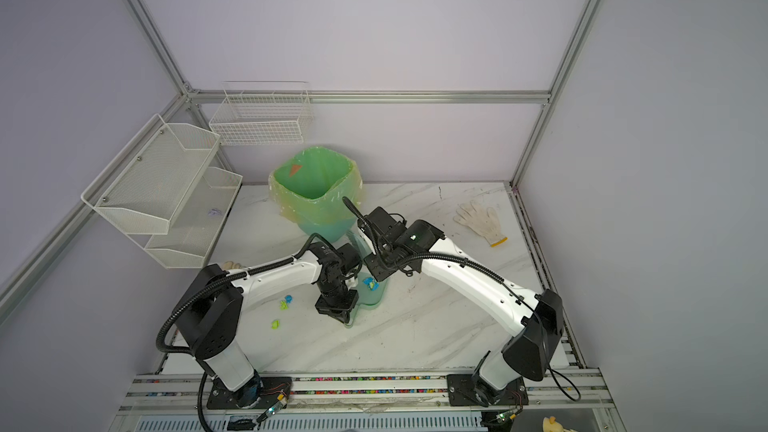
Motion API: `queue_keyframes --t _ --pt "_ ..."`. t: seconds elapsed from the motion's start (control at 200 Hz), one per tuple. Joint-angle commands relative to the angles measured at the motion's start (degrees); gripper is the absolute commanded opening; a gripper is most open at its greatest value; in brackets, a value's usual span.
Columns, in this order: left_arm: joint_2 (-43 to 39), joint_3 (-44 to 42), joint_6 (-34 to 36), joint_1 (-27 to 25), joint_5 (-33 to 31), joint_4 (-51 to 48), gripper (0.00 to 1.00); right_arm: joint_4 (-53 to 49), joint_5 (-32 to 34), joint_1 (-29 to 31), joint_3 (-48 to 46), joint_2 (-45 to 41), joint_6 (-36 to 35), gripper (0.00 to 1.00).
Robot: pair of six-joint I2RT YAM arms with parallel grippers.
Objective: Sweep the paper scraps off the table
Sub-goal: 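Brush more scraps into the dustpan with the right gripper, then lift away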
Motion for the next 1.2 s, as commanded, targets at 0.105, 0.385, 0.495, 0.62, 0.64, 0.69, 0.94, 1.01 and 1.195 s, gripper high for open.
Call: queue_keyframes --t 0.105,0.385,0.495,0.62,0.64,0.69,0.94,1.01,1.195 --pt "-3.46 -3.67 0.57 1.74 1.31 -0.08 0.0 7.77 -0.09 -2.77 0.86 4.34 -2.09 0.0" --pt "-4.99 -5.39 0.68 4.3 1.76 -0.6 0.0 11.65 -0.72 -5.25 2.4 10.41 -5.72 0.0" --pt "-4.62 -5.14 1.19 5.36 1.92 -0.55 0.0 12.68 -1.52 -5.48 1.96 12.4 -6.44 0.0" --pt "-4.0 -4.69 1.77 6.27 1.64 -0.69 0.0 12.42 -4.01 -5.56 1.05 13.18 -6.75 0.0" --pt "-3.83 -4.66 1.84 6.33 1.63 -0.67 0.0 12.53 -4.64 -5.56 0.65 13.09 -6.9 0.0" --pt "-3.6 -4.6 2.04 6.68 1.74 -0.69 0.0 12.75 -6.06 -5.55 -0.42 12.59 -7.11 0.0" --pt "-1.69 -3.48 3.13 7.5 2.06 -0.87 0.0 11.89 -13.17 -5.48 -5.25 7.99 -6.12 0.0" --pt "-1.33 -3.21 3.35 7.48 1.94 -0.87 0.0 11.98 -15.14 -5.26 -6.65 5.22 -5.16 0.0" --pt "-0.74 -2.33 3.93 7.57 1.21 -1.09 0.0 14.56 -22.14 -4.52 -12.18 -2.99 -2.67 0.0"
